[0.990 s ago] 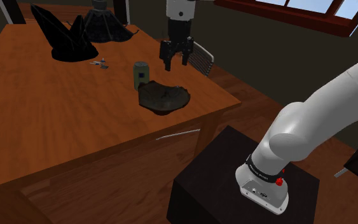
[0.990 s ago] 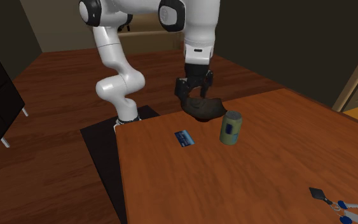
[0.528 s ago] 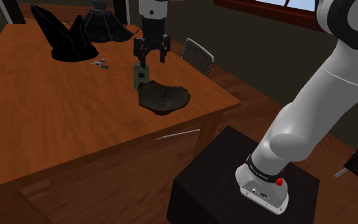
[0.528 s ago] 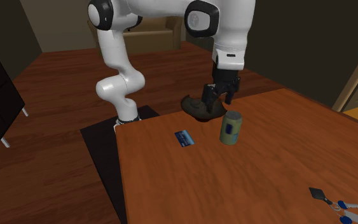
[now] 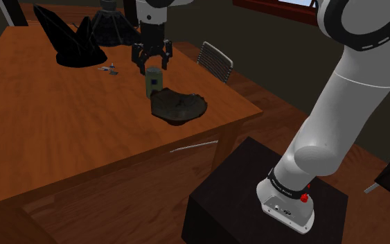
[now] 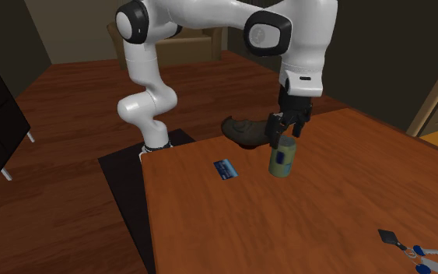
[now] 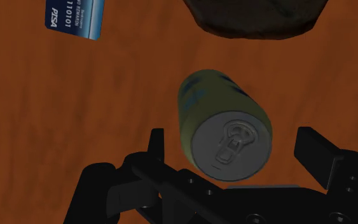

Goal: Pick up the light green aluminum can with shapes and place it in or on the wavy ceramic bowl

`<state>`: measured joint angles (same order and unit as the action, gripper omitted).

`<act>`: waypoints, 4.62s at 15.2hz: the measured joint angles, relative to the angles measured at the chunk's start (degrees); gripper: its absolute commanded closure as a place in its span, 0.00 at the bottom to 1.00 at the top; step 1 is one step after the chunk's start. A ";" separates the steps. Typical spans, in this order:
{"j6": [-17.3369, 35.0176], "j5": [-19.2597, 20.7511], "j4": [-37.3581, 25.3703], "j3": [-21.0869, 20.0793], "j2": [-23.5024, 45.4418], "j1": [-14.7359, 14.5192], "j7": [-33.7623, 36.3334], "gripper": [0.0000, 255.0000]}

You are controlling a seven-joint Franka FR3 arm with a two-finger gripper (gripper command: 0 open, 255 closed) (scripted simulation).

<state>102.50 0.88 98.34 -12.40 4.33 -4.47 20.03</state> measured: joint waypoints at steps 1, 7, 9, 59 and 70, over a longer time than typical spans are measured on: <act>0.75 0.02 0.66 -0.02 0.08 -0.02 0.07 0.00; 3.42 0.04 3.28 0.01 0.12 0.01 0.05 0.00; 3.46 0.05 3.31 0.01 0.12 0.01 0.05 0.00; -19.52 -2.97 -7.04 -1.25 -12.85 -1.47 2.64 1.00; -15.36 -5.68 7.83 -1.88 -23.86 -2.79 3.95 1.00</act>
<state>87.14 -4.79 106.17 -14.28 -19.53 -7.25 23.98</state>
